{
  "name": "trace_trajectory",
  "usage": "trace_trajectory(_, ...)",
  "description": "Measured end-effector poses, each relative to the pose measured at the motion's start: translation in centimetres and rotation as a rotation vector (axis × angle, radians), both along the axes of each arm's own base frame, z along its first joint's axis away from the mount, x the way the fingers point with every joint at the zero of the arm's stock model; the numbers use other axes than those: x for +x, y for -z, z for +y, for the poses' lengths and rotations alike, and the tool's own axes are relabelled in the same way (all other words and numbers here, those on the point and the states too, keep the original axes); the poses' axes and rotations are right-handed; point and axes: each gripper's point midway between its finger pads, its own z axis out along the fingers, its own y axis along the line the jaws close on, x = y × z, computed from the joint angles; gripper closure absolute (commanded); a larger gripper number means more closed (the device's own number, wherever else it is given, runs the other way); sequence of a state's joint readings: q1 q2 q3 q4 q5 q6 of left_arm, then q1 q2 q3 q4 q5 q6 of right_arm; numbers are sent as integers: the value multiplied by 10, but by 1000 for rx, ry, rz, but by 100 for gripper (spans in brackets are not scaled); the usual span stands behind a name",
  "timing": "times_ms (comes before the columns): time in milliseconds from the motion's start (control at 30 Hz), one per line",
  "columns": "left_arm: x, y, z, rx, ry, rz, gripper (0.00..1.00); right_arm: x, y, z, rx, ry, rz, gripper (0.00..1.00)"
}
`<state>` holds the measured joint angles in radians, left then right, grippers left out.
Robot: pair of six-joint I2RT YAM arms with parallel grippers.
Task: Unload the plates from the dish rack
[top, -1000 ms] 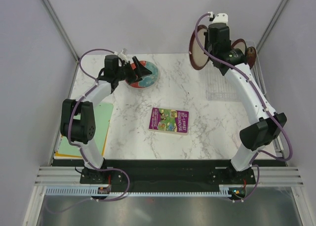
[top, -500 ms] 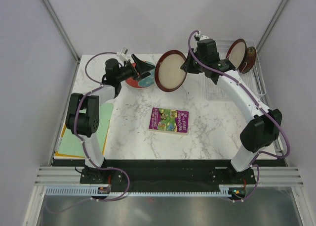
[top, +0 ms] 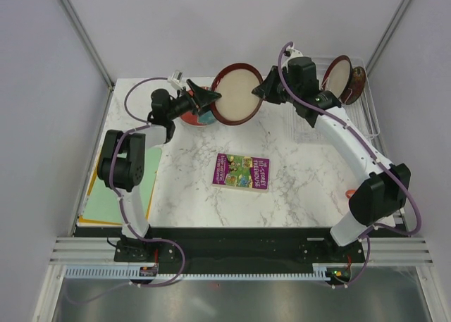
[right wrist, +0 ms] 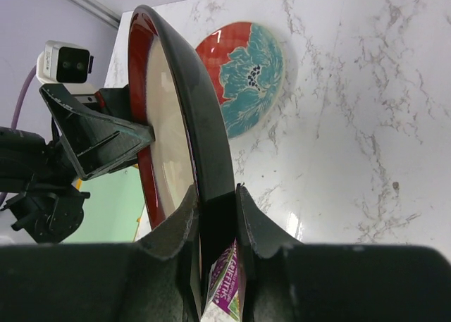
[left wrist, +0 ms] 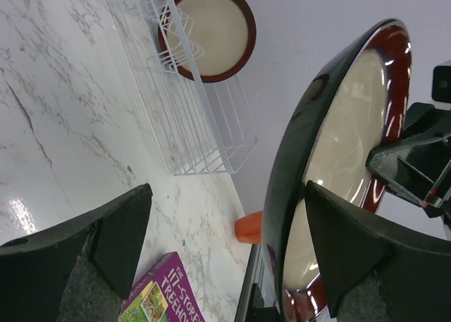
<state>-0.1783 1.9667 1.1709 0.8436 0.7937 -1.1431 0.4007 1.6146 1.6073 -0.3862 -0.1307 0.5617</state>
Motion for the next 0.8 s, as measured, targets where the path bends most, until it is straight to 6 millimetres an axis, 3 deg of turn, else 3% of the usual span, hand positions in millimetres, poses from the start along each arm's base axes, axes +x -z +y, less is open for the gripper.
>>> trace_trajectory(67, 0, 1, -3, -18, 8, 3, 23, -1, 8, 3, 14, -5, 17, 100)
trace_trajectory(233, -4, -7, -10, -84, 44, -24, 62, -7, 22, 7, 34, -20, 65, 100)
trace_trajectory(267, -4, -10, -10, -101, 49, -34, 81, -7, 23, 7, 34, -20, 68, 100)
trace_trajectory(333, -6, -14, -11, -128, 60, -47, 98, -7, 24, 7, 36, -15, 71, 100)
trace_trajectory(367, -6, -16, -10, -145, 65, -48, 98, -7, 24, 6, 50, -8, 80, 100)
trace_trajectory(400, -6, -19, -8, -158, 63, -48, 98, -6, 23, 6, 63, -3, 84, 92)
trace_trajectory(467, -6, -22, -7, -166, 62, -58, 98, -5, 21, 7, 73, -4, 82, 67)
trace_trajectory(500, -6, -22, -7, -166, 63, -59, 98, -6, 21, 7, 73, -3, 81, 36)
trace_trajectory(567, -6, -20, -7, -162, 61, -46, 98, -5, 19, 8, 80, -6, 77, 2)
trace_trajectory(700, -1, 9, -4, -105, 40, 48, 98, -2, 7, 7, 50, -2, 20, 2)
trace_trajectory(800, 7, 32, 9, -48, -1, 113, 98, 5, -5, -2, 15, 38, -27, 2)
